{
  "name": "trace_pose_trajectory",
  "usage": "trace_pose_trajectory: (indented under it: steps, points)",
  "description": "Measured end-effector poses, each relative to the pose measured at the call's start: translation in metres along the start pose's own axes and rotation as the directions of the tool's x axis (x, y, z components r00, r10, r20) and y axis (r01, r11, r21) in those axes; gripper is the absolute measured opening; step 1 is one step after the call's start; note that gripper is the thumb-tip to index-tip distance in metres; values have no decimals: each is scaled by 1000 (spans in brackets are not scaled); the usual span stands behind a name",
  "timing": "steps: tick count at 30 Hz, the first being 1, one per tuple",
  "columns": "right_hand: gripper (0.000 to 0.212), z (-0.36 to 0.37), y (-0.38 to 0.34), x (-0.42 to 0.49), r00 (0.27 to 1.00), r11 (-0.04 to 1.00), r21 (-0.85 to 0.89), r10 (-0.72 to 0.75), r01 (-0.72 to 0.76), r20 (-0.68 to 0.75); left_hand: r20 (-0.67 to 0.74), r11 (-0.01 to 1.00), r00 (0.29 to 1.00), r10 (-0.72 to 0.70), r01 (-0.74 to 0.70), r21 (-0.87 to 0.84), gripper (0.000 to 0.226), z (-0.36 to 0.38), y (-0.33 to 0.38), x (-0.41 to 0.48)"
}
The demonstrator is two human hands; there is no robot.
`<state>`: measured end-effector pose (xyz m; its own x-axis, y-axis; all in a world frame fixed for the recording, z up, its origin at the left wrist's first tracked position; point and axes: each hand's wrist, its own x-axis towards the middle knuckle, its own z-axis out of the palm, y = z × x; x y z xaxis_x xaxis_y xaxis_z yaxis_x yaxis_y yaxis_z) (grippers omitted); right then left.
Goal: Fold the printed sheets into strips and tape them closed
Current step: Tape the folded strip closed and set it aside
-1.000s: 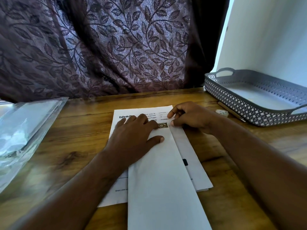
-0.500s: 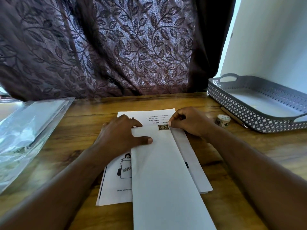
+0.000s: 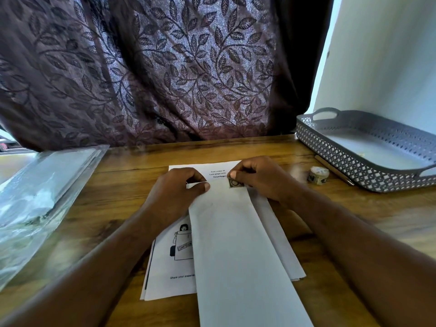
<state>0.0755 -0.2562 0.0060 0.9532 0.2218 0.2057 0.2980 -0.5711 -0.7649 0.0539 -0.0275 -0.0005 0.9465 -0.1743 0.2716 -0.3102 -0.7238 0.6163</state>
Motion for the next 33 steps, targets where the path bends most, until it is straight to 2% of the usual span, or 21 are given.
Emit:
trace_pose_trajectory:
  steps: [6,8,9,11,13,15,18,21,23,24,26,29,31,33]
  points:
    - [13,-1,-4,-3,999,999,33,6,-7,38,-12,1000,1000,-7,7,-21,7,1,3,0]
    - [11,-1,-6,-2,1000,998,64,3,-3,-3,2,974,997,-76,75,-215,8,2,5,-1]
    - [11,-1,-7,-2,999,994,105,1,2,-32,38,910,990,-133,137,-392,9,1,8,-2]
    - [13,-3,-9,-2,996,977,212,-4,23,-90,140,692,971,-194,237,-682,13,-3,13,-6]
    - [19,-5,-9,-1,992,947,322,23,19,-127,241,528,953,-184,302,-794,29,-7,15,-9]
    - [25,-7,-6,-1,986,906,423,98,-31,-138,383,458,914,-136,401,-794,37,-8,15,-13]
    - [26,-11,-1,-1,960,854,515,207,-82,-191,571,427,821,-16,522,-739,33,-8,15,-16]
    - [20,-17,3,0,926,772,626,309,-111,-217,660,399,745,98,578,-712,39,-9,15,-15]
    - [20,-18,2,-1,918,727,677,338,-115,-208,680,408,721,132,585,-700,41,-11,13,-14]
    - [23,-17,0,-2,922,712,692,338,-118,-191,672,413,728,134,576,-706,41,-11,12,-14]
    - [34,-13,-3,-3,941,673,726,317,-138,-114,602,391,794,84,529,-753,38,-12,11,-11]
    - [45,-12,-12,-11,964,678,695,251,-238,85,328,327,937,-124,350,-878,34,-11,10,-1]
    - [49,-13,-18,-16,962,747,607,197,-271,187,141,359,964,-227,217,-908,23,-13,9,2]
    - [43,-12,-24,-20,954,807,524,155,-271,256,57,364,954,-296,168,-916,16,-14,7,2]
